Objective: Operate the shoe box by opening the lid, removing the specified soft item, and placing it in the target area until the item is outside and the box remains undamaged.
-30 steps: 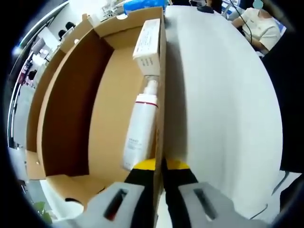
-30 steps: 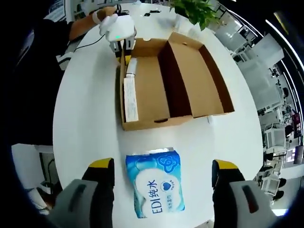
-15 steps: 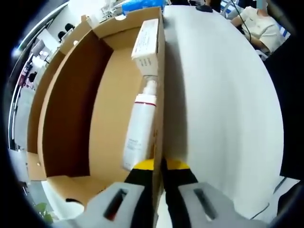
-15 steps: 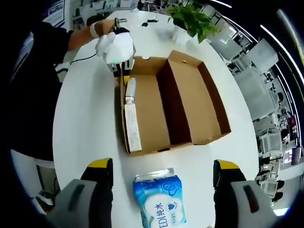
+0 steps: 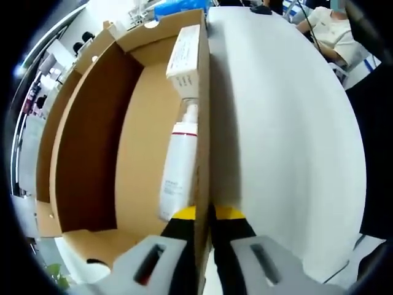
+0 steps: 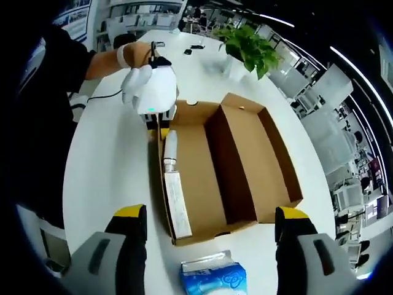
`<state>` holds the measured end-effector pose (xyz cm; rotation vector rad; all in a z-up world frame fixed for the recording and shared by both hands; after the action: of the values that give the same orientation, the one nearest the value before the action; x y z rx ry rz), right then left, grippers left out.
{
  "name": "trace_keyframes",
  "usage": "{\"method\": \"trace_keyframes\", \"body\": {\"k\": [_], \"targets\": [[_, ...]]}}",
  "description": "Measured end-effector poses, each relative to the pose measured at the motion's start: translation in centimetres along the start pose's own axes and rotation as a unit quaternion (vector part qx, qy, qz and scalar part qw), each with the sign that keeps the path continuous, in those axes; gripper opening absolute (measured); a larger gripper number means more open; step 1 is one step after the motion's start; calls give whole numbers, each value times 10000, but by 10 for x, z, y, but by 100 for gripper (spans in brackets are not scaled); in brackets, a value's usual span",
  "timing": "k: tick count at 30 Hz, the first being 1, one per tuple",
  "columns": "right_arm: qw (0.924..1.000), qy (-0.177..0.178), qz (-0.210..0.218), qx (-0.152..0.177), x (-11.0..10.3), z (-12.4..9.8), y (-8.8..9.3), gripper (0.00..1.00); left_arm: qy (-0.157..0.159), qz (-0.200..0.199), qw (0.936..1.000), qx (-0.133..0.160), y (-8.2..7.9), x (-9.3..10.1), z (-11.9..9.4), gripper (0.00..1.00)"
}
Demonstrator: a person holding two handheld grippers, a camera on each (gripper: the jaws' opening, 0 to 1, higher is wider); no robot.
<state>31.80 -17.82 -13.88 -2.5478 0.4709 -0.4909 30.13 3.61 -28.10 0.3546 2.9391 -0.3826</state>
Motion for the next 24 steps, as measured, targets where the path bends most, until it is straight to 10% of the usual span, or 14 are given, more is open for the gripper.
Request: {"method": "trace_keyframes", "body": {"k": [24], "targets": [[9990,-174,40,420,13,38,2,86,33,151,9999,49,0,3,0,3]]}}
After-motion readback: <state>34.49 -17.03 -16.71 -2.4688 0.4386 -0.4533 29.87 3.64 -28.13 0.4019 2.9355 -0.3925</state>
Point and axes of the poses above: the point that each gripper's makers call its tool centre point, and the gripper's own axes: z roughly forward along the fingers, x roughly to its right, y roughly out of its underside, the point moved 6 cm from there along -z, roughly backward along the fingers, and after that the axes turned 11 degrees about z, right-handed, at the moved point
